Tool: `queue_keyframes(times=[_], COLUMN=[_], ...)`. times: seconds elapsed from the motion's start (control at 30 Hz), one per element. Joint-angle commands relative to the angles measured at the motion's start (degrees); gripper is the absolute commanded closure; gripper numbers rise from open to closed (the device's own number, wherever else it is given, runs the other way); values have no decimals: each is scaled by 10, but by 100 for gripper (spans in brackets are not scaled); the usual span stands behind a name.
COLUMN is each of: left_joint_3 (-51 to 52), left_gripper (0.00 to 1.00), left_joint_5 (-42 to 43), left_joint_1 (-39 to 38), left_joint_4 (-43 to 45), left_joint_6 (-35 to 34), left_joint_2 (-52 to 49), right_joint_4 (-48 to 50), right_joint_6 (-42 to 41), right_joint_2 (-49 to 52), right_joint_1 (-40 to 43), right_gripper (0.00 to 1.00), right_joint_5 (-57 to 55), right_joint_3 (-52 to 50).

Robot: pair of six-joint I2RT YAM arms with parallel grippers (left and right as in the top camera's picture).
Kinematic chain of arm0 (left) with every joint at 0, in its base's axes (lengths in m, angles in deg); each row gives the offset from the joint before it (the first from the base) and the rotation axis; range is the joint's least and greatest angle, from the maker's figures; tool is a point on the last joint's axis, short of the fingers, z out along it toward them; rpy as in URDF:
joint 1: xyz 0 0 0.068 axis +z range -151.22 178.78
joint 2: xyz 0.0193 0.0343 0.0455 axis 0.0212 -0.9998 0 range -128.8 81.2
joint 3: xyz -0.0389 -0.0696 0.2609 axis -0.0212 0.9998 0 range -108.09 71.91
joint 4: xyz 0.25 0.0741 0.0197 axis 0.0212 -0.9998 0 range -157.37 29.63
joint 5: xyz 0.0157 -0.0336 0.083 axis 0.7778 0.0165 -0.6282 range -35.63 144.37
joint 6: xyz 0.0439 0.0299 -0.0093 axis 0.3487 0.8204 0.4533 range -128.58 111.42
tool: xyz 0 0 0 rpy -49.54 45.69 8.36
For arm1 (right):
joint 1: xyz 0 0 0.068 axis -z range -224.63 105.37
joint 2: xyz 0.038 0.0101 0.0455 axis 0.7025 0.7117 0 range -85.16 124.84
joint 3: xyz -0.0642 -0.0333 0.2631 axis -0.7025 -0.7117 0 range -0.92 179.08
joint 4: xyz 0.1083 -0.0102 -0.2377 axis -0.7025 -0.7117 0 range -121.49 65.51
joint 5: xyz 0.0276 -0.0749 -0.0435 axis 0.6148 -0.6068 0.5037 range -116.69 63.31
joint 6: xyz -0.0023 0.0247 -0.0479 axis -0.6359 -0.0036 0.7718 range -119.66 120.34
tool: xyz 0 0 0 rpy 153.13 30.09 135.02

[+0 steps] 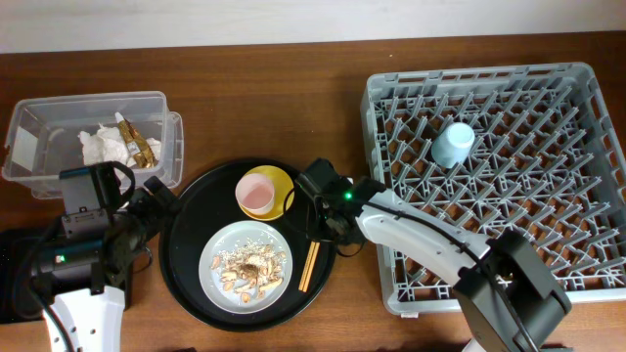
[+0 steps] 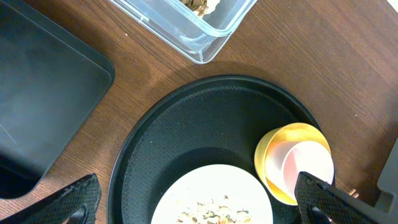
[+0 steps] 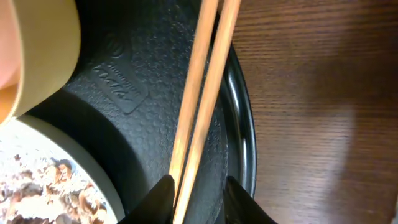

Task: Sort waste into correct bins and load items into the dishwasher rack
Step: 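Move the right gripper back to the tray over the chopsticks, then grasp the wooden chopsticks with the right gripper and lift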

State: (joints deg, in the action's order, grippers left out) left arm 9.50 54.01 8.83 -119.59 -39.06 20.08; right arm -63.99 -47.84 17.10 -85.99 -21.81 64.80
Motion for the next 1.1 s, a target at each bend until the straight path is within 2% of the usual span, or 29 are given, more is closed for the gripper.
queue_keyframes(times=[0.0, 0.3, 0.77, 0.8, 0.9, 1.07], left_joint_3=[0, 0, 0, 0, 0, 0], left_gripper=[1, 1, 1, 1, 1, 1], left_joint_5=[4, 4, 4, 4, 4, 4], left_joint_1=[2, 2, 2, 2, 2, 2], left_joint_4=[0, 0, 0, 0, 0, 0], left_joint_6=[3, 3, 3, 3, 3, 3], left_joint_2=[1, 1, 1, 1, 1, 1], right_joint_4=[26, 49, 74, 74, 74, 73], right_joint_6=[-19, -19, -18, -18, -18, -11], right_joint_2=[-5, 4, 37, 37, 40, 34], right_joint_1=[-3, -3, -3, -3, -3, 0], right_gripper=[75, 82, 83, 83, 96, 96], right_joint_5=[-11, -9, 8, 6, 4, 24], right_joint_3=[-30, -37, -37, -37, -37, -29])
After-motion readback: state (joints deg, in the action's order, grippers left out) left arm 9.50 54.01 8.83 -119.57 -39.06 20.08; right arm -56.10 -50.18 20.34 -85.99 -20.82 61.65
